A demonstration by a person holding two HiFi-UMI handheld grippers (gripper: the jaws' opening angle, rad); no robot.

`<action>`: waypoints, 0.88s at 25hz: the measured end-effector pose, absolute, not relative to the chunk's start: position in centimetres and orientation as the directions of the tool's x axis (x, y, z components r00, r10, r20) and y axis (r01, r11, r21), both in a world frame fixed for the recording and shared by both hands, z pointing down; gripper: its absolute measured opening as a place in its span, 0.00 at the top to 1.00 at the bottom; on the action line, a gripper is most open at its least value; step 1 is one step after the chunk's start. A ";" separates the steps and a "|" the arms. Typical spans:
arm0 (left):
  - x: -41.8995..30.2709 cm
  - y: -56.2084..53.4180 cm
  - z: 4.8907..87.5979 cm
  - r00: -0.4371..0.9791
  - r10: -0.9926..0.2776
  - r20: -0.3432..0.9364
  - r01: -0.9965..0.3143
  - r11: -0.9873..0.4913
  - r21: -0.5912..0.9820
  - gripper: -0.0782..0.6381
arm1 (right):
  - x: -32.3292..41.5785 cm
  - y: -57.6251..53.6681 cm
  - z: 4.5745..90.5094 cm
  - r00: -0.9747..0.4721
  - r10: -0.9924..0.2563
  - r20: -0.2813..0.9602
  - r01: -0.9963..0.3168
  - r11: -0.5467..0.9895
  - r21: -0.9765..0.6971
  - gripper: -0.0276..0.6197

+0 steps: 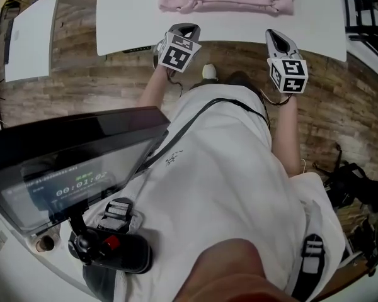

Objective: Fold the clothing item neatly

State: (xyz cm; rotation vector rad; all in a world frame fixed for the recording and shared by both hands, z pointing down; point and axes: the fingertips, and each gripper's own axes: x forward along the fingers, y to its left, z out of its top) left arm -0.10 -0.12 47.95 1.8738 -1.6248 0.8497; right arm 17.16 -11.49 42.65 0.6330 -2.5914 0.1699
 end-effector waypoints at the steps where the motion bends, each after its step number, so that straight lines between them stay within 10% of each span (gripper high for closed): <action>1: 0.0 0.2 48.1 0.084 -0.667 0.741 -0.989 -0.144 -0.017 0.89 | 17.2 -11.3 42.8 -0.788 -0.401 0.467 -0.458 0.889 -0.010 0.95; 22: 13.6 10.0 45.3 0.065 -0.677 0.733 -0.987 -0.153 -0.054 0.89 | 27.7 0.9 40.6 -0.843 -0.308 0.442 -0.342 0.940 0.004 0.95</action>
